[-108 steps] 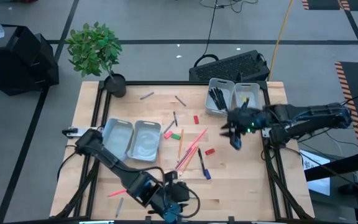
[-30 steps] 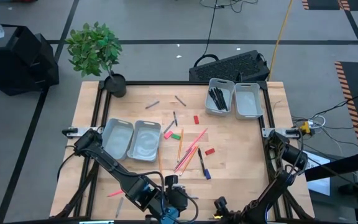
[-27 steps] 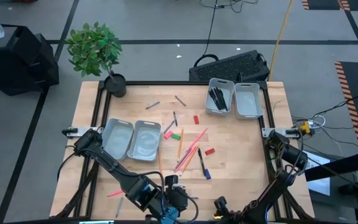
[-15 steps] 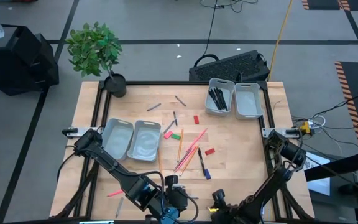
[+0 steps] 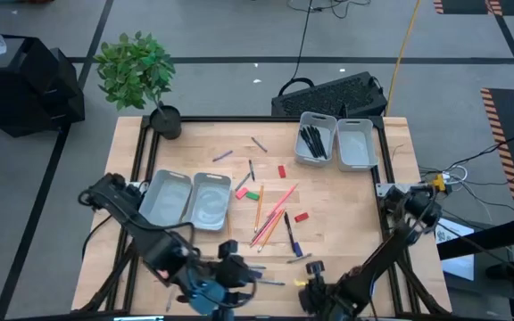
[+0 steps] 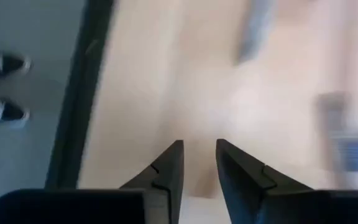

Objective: Sort crayons/erasers/pens/pencils in bins
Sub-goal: Put the gray crayon into the top right gray bin

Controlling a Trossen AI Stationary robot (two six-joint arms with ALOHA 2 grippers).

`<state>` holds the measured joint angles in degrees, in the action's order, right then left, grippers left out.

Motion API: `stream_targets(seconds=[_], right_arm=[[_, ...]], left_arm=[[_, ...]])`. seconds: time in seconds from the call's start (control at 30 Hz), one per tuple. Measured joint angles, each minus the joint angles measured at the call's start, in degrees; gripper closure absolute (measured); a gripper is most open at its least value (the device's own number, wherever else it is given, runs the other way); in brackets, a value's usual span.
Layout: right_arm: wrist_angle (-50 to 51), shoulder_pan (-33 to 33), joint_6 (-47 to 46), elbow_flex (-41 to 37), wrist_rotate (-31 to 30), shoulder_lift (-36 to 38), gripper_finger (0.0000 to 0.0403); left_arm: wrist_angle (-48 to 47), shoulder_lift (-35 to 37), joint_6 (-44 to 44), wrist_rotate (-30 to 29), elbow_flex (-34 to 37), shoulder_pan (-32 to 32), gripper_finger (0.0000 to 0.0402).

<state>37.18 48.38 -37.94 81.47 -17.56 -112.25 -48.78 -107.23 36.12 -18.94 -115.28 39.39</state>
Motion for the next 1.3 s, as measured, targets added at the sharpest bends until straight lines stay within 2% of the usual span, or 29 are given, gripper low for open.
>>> stream_targets(seconds=[0.23,0.37,0.47,0.57,0.77,1.13,1.3], right_arm=[[-1.2,-7.5,0.8,-9.4,1.6,11.0,0.0272],[-5.4,-9.8,4.6,-19.0,8.8,16.0,0.0257],[-12.2,-9.0,4.6,-23.3,13.0,18.4,0.0256],[-14.6,-7.1,5.6,-24.3,12.2,17.7,0.0264],[-17.9,-4.1,9.3,-21.8,7.1,13.0,0.027],[-21.5,-1.3,16.5,-20.8,7.2,6.5,0.0271],[-19.2,-0.7,17.4,-20.7,6.6,5.7,0.0274]], left_arm=[[-3.2,3.4,-0.1,-3.7,0.0,1.6,0.0245],[-5.6,3.5,0.5,-3.7,0.0,2.7,0.0245],[-6.6,3.5,0.6,-3.7,0.0,3.5,0.0245],[-7.0,3.5,1.1,-3.8,0.0,3.6,0.0245],[-7.4,3.5,-0.2,-5.1,0.0,3.0,0.0245],[-8.1,3.5,-0.1,-5.2,0.0,0.7,0.0245],[-8.1,3.5,0.1,-5.2,0.0,-0.3,0.0245]])
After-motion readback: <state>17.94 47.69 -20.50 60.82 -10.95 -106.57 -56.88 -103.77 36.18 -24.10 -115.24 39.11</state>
